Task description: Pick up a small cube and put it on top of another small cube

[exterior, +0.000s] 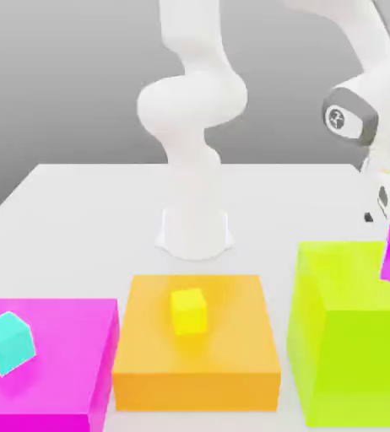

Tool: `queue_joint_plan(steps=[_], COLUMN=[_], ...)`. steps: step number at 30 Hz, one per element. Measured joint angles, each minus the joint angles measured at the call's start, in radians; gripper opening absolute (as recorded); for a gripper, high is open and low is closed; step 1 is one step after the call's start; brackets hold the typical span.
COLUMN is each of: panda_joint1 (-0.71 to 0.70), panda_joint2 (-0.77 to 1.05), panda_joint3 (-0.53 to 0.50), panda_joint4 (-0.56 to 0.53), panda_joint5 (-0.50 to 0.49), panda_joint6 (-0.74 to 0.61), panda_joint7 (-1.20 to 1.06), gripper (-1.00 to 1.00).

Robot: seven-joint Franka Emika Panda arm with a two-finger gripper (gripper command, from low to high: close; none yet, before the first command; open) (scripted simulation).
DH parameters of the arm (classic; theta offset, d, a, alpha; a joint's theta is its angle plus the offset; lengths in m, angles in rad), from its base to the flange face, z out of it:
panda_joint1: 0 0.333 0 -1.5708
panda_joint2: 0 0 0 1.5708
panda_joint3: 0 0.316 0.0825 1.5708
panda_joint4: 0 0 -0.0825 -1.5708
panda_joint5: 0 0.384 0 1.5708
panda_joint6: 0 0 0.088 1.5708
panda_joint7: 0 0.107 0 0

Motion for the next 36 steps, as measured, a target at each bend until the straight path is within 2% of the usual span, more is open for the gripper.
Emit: queue_joint_plan(steps=[13, 18, 22, 25, 26, 32, 36], panda_joint1=[-0.109, -0.170, -0.131, -0.033, -0.008, 0.002, -0.045], panda_joint2=[0.038, 0.043, 0.174, 0.281, 0.316, 0.333, 0.239], panda_joint3=[-0.001, -0.006, -0.088, -0.193, -0.216, -0.227, -0.173], panda_joint4=[-0.178, -0.211, -0.192, -0.172, -0.165, -0.162, -0.180], panda_joint5=[-0.211, -0.292, -0.448, -0.481, -0.481, -0.484, -0.456], panda_joint6=[0.231, 0.366, 0.483, 0.572, 0.600, 0.615, 0.538], panda_joint7=[0.545, 0.695, 0.806, 0.832, 0.833, 0.837, 0.813], gripper=[0.00, 0.00, 0.00, 0.00, -1.00, -1.00, -1.00])
